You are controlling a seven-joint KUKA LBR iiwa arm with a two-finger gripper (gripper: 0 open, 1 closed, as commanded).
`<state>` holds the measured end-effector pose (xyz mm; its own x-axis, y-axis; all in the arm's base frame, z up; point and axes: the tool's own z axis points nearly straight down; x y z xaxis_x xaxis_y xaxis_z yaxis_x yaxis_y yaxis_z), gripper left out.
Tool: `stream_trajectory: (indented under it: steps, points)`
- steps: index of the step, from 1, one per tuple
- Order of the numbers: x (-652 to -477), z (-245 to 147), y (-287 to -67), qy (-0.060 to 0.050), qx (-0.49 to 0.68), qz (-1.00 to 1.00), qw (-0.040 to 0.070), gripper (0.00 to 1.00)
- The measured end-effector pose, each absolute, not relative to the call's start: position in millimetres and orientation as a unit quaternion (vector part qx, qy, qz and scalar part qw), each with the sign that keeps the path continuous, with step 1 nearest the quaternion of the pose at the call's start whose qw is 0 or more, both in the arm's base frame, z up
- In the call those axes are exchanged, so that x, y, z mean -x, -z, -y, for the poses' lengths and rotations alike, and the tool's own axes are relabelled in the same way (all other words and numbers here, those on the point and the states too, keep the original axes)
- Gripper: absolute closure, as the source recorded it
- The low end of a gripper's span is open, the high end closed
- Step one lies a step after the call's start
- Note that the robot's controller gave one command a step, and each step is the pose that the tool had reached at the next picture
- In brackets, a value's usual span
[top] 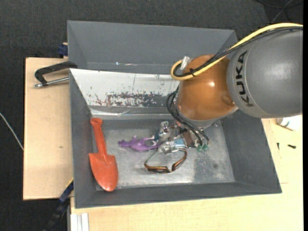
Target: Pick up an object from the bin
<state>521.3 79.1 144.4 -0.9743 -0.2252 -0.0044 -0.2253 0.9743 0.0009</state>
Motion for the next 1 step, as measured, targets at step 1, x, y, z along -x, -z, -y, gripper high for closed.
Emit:
stream_trajectory:
  steps: [1]
  points:
    - [-521.3, -79.2, -144.4, -0.001, 0.113, -0.994, 0.002, 1.0]
